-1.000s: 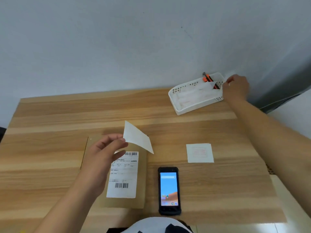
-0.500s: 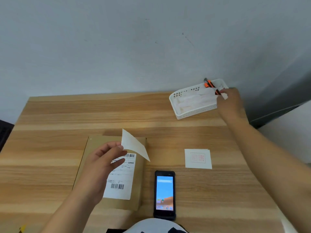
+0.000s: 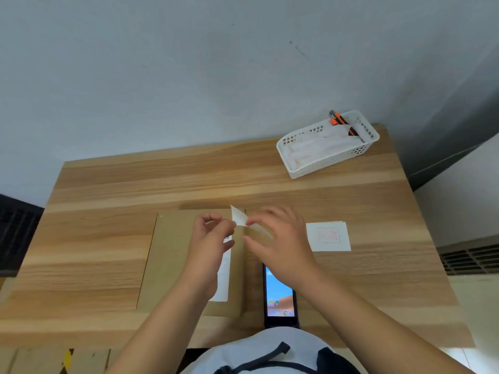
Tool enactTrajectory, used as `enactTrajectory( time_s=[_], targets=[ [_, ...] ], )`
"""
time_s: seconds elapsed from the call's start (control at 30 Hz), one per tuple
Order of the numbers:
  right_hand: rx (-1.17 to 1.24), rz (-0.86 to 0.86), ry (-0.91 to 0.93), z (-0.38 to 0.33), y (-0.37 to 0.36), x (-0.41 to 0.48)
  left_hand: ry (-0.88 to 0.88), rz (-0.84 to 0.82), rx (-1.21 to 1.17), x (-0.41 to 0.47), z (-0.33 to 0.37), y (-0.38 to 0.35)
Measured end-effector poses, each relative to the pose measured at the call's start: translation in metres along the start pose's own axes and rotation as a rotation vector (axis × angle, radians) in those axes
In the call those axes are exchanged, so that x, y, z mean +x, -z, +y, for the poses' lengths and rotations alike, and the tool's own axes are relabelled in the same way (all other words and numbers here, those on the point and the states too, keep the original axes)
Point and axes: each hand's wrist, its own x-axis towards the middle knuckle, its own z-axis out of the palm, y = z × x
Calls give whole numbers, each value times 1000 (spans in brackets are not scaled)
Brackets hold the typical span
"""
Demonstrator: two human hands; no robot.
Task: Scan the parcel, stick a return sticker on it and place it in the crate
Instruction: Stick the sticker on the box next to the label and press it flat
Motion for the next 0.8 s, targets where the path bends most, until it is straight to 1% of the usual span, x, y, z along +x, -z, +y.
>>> enactTrajectory(
  time_s=[0.13,0.3,0.43,0.5,0.53,0.57,0.63,0.67,0.73,0.8],
  targets=[
    [-47,129,-22,4,-8,-6,-7,-39,14,-1,-3,-2],
    [-69,209,-32,0,-13,-5,-23,-85,-14,-3,-5,6],
    [-132,275,-20,-9,-20,-5,-7,-116,-87,0,-1,22],
    [-123,267,-78,-13,-21,-5,-3,-112,-116,5,1,35],
    [-46,248,-157,-17,-20,-5,-5,-105,-121,9,1,43],
    [101,224,-286,-22,-18,-5,-1,-94,-122,13,0,51],
    [487,172,-585,-33,-16,-4,22,-76,-119,23,-3,69],
    [641,161,-690,-37,-16,-3,38,-77,-115,27,-5,77],
    [889,134,-806,-44,-19,-2,82,-112,-139,32,-10,91],
    [1126,102,-840,-55,-24,0,136,-201,-195,35,-11,104]
  ],
)
